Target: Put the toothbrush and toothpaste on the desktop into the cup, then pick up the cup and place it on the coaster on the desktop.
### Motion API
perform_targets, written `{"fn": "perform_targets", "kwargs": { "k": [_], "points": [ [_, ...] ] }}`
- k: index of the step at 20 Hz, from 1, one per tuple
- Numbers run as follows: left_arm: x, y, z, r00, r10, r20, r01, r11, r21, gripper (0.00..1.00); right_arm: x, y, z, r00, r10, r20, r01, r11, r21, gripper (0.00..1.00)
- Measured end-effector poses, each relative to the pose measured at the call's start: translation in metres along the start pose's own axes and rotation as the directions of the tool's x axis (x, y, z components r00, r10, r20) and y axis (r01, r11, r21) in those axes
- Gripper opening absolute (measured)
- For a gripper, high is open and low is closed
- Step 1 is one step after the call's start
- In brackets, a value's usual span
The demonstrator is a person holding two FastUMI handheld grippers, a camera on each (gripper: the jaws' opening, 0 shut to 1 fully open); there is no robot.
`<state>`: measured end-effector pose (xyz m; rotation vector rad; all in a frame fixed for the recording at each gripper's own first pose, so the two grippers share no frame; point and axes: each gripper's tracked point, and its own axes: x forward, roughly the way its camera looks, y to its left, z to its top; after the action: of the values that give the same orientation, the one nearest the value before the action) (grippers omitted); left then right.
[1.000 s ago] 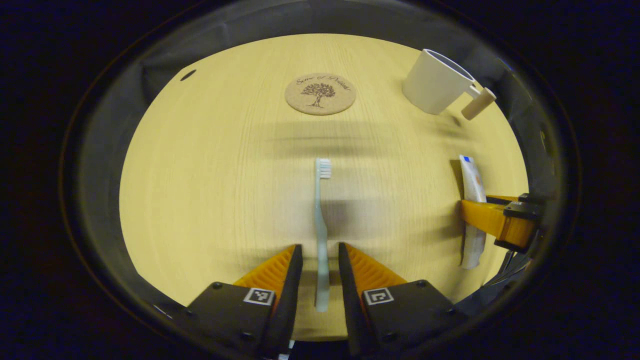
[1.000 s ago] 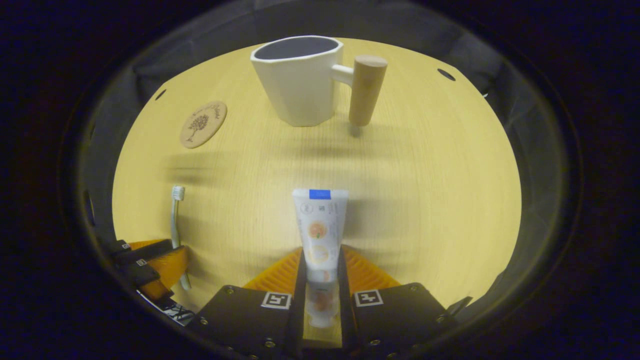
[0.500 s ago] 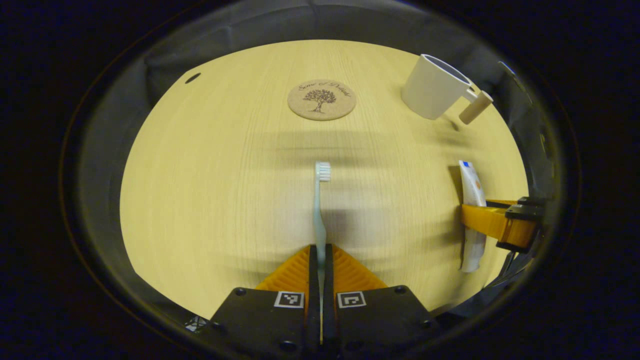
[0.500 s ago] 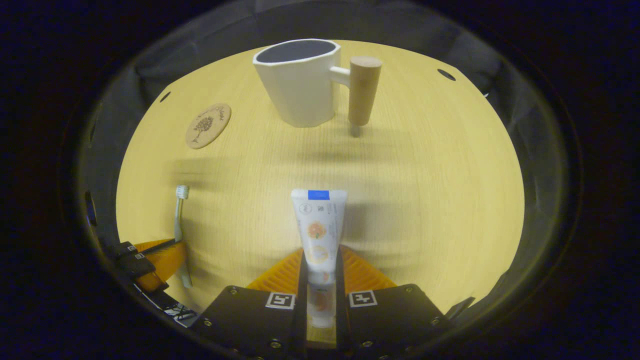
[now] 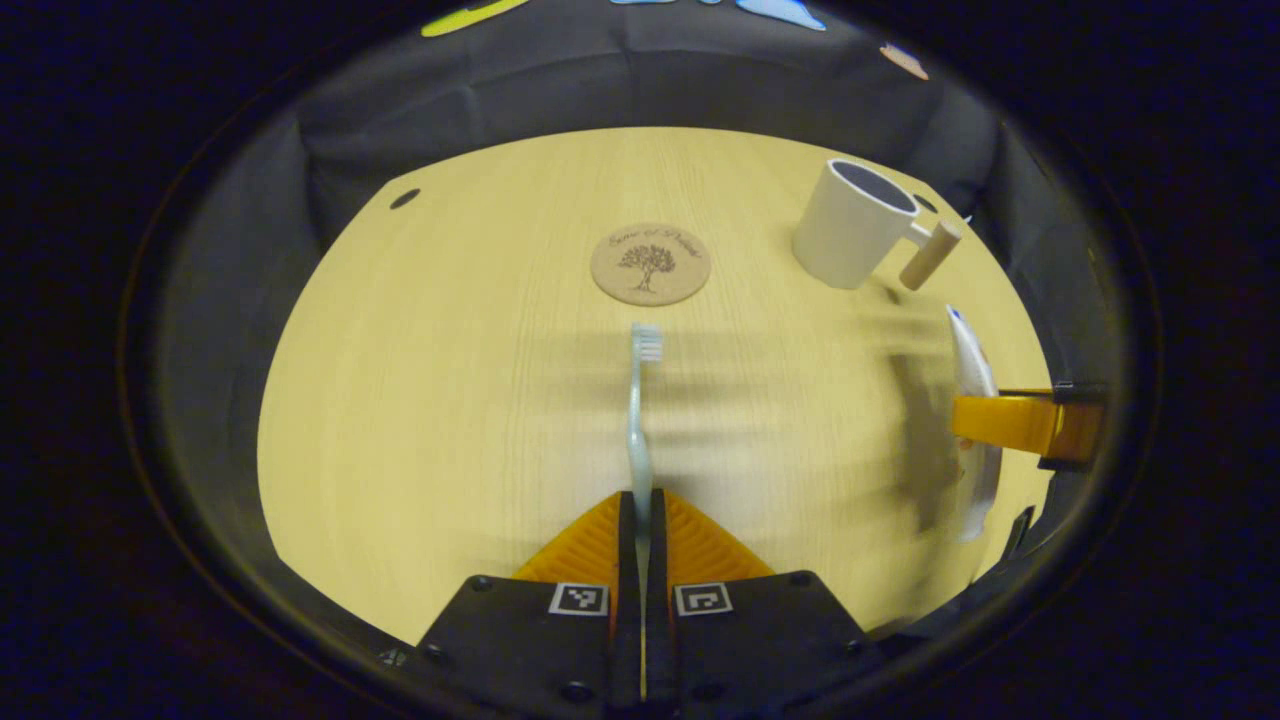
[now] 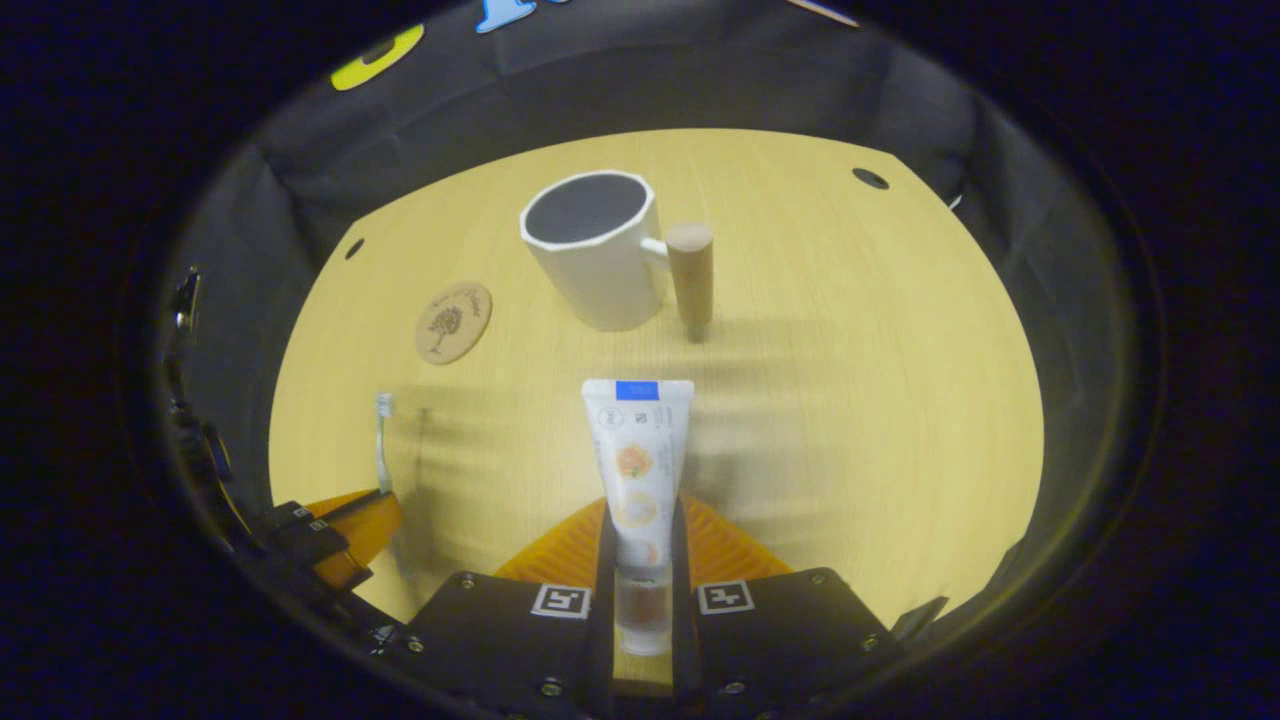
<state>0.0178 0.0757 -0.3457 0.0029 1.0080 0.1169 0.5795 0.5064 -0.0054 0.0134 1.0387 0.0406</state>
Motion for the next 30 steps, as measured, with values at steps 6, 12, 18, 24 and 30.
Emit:
{"fn": "perform_targets", "kwargs": {
  "k": [6, 12, 18, 24, 30],
  "points": [
    [-0.033, 0.000, 0.047, 0.987, 0.002, 0.158, -0.001, 1.000, -0.008, 0.10, -0.032, 0.004, 0.046, 0.992, 0.025, 0.124, -0.026, 1.000, 0.010, 0.24],
    [-0.065, 0.003, 0.093, 0.956, 0.004, 0.292, 0.006, 0.999, -0.032, 0.10, -0.053, 0.013, 0.087, 0.972, 0.053, 0.228, -0.052, 0.999, -0.010, 0.24],
    [-0.103, 0.008, 0.128, 0.926, 0.003, 0.378, 0.010, 0.999, -0.034, 0.10, -0.076, 0.025, 0.135, 0.922, 0.089, 0.376, -0.080, 0.996, -0.039, 0.24],
    [-0.124, 0.014, 0.146, 0.905, 0.016, 0.425, -0.005, 1.000, -0.027, 0.12, -0.083, 0.035, 0.184, 0.864, 0.110, 0.492, -0.097, 0.994, -0.051, 0.24],
    [-0.127, 0.025, 0.150, 0.904, 0.040, 0.426, -0.021, 0.999, -0.049, 0.10, -0.073, 0.046, 0.223, 0.829, 0.127, 0.544, -0.112, 0.992, -0.060, 0.24]
  ]
}}
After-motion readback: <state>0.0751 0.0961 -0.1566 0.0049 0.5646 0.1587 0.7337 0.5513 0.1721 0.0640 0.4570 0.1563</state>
